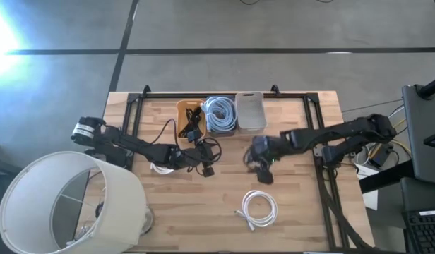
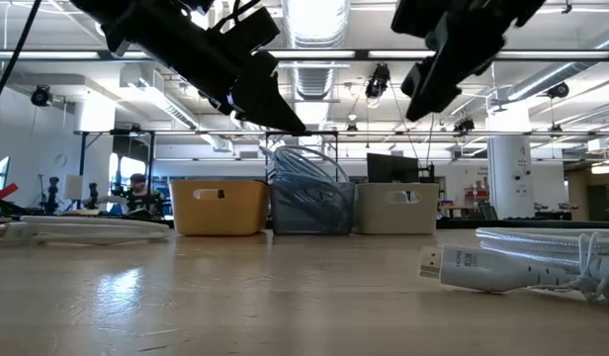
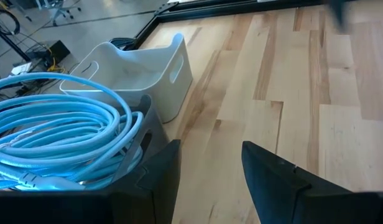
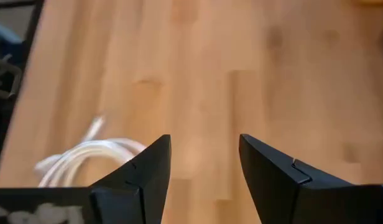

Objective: Pick & Place USB Port
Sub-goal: Put the bottom white hdmi cable into the gray bin

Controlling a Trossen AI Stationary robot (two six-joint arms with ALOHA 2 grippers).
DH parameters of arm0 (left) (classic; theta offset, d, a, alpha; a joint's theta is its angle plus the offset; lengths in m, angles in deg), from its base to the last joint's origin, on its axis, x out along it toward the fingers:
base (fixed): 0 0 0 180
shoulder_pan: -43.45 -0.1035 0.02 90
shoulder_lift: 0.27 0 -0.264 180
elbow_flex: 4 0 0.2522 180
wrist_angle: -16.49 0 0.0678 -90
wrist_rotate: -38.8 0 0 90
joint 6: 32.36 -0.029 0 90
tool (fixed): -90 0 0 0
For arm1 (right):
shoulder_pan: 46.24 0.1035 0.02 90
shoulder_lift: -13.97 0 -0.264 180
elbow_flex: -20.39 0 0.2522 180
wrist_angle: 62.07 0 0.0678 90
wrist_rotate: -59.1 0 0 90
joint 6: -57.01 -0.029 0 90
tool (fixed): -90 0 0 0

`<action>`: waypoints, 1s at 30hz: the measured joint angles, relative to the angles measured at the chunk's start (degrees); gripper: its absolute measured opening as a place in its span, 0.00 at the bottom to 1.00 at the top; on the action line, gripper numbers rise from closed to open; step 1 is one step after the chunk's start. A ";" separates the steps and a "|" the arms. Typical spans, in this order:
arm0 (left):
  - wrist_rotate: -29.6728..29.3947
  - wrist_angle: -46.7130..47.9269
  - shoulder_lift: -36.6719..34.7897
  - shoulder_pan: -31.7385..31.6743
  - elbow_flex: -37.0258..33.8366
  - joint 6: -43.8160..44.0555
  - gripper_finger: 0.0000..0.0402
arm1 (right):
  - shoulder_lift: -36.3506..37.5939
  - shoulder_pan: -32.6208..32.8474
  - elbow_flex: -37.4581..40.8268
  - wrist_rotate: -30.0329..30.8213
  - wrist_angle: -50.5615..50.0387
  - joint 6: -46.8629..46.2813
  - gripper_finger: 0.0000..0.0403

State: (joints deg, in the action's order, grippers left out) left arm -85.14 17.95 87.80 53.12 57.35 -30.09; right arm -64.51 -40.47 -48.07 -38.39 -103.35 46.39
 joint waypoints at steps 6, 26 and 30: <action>0.00 0.13 0.00 0.00 0.00 0.35 0.43 | -2.09 6.59 0.37 0.10 0.00 -6.82 0.45; 0.01 0.37 0.00 0.00 0.00 0.76 0.43 | -19.72 17.20 0.61 2.84 0.06 -14.71 0.44; 0.02 0.37 0.00 0.00 0.00 0.76 0.43 | -19.85 17.36 0.59 6.21 0.00 -14.96 0.44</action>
State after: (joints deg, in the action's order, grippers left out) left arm -85.11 18.33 87.80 53.12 57.35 -29.33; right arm -84.36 -23.11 -47.48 -32.17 -103.35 31.42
